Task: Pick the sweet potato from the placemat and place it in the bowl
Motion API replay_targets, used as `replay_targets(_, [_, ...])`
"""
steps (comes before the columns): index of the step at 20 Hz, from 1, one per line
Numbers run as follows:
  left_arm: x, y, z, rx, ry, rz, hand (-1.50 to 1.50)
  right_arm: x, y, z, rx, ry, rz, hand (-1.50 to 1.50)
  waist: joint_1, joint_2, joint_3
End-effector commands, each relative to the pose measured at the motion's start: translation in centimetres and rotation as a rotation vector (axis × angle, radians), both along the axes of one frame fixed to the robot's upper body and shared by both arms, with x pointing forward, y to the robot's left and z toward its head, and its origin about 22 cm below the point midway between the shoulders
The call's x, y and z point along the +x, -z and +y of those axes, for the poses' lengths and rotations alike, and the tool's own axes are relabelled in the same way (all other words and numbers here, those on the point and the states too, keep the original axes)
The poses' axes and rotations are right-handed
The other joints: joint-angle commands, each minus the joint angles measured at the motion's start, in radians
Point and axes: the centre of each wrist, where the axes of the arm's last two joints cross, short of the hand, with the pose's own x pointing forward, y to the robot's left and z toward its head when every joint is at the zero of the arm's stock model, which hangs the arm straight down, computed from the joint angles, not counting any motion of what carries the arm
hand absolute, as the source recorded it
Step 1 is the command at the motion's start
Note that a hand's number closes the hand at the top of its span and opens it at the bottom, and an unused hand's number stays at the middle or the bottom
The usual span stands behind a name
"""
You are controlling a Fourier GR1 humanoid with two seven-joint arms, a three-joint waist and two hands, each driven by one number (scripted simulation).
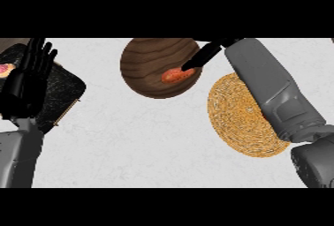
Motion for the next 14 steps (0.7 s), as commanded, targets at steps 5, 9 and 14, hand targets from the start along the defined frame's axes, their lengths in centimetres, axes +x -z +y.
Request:
replay_targets(5, [0.4,-1.2,-0.6,0.009,0.018,-0.035,0.00,0.4,-1.9,-8.3,0.114,0.114,0.037,-1.50,0.028,0.016,0.003])
replay_targets(9, [0.6,-1.1,-1.7,0.011,0.054,-0.044,0.00,0.2,-2.1,-11.2,0.150,0.125,0.028,-1.50,0.038,0.030,0.005])
replay_targets(14, [0.2,-0.6,-1.7,-0.001,0.067,-0.039,0.00,-0.5,-2.7,-15.3,0.162,0.129,0.035,-1.50,0.057,0.036,0.006])
